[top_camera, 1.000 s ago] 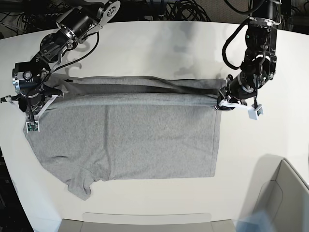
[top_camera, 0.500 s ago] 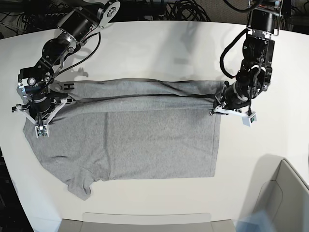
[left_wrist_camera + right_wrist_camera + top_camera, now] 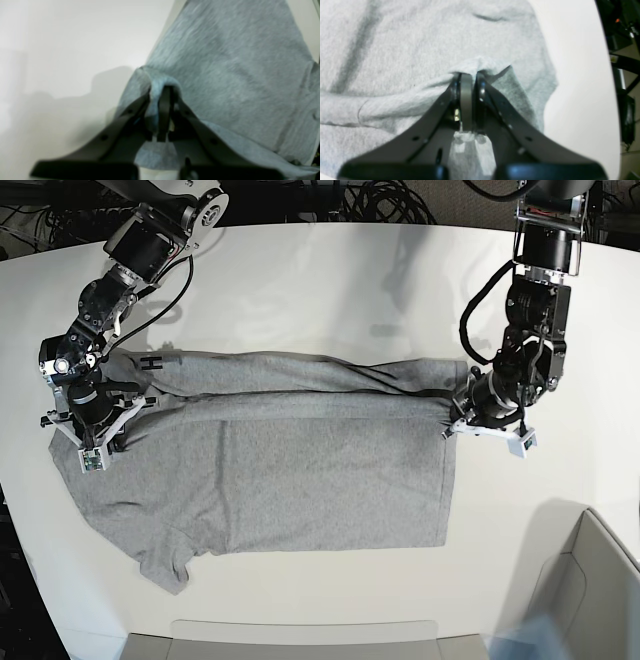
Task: Fold the T-shirt properly
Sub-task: 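Lower the folded edge onto the shirt and release with both grippers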
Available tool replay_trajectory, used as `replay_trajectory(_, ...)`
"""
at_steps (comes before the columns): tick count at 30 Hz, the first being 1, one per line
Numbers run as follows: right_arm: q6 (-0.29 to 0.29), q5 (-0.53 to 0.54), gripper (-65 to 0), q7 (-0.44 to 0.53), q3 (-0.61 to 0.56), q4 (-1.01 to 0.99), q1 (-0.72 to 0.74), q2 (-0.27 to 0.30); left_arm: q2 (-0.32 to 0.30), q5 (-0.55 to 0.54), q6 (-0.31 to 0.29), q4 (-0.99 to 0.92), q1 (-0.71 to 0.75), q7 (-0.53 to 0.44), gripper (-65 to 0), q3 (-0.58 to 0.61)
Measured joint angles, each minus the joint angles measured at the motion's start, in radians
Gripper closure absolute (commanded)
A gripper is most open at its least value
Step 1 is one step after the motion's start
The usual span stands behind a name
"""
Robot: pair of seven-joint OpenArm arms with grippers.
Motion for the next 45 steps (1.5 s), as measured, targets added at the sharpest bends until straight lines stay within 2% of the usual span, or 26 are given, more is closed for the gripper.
replay_trajectory(7, -0.001, -0.003, 0.0, 0.079, 0.0, -0.077, 0.027, 0.01, 0.0, -0.001, 0.0, -0.005, 0.001, -0.002, 0.0, -0.001)
replay_trajectory(12, -0.002, -0.003, 0.0, 0.086, -0.003, -0.084, 0.056, 0.02, 0.0, -0.001, 0.0, -0.007, -0.016, 0.0, 0.0, 0.0)
replay_trajectory(14, -0.001, -0.008, -4.6, 0.084, 0.0, -0.097, 0.066, 0.025, 0.0, 0.0, 0.0, -0.007, -0.021, -0.002, -4.4, 0.0)
replay_trajectory(16, -0.002, -0.007, -12.2, 0.084, -0.002, -0.095, 0.067, 0.025, 0.0, 0.0, 0.0, -0.006, -0.019, -0.002, -8.8, 0.0)
replay_trajectory(19, -0.002, -0.007, -22.6, 0.085, -0.003, -0.092, 0.066, 0.024, 0.0, 0.0, 0.0, -0.006, -0.018, -0.002, -11.0, 0.0)
replay_trajectory(22, -0.002, -0.008, -27.1, 0.086, -0.002, -0.091, 0.063, 0.024, 0.0, 0.0, 0.0, -0.006, -0.016, -0.002, -11.0, 0.0)
replay_trajectory(32, -0.002, 0.004, -27.5, 0.076, 0.016, 0.027, 0.061, 0.023, 0.0, 0.0, 0.0, -0.004, -0.015, 0.002, -11.1, 0.0)
replay_trajectory(37, 0.0, 0.0, -27.5, -0.055, 0.151, 0.085, 0.043, 0.028, 0.0, -0.001, 0.0, 0.067, 0.039, -0.002, -11.1, -0.003)
replay_trajectory(42, 0.0, 0.002, -27.5, -0.046, 0.312, 0.073, 0.006, 0.016, -0.001, -0.001, 0.001, 0.095, 0.071, 0.002, -11.1, -0.001)
replay_trajectory(45, 0.0, 0.005, -27.4, -0.042, 0.345, 0.035, -0.007, 0.048, -0.002, 0.0, 0.001, 0.098, 0.084, -0.005, -11.1, -0.001)
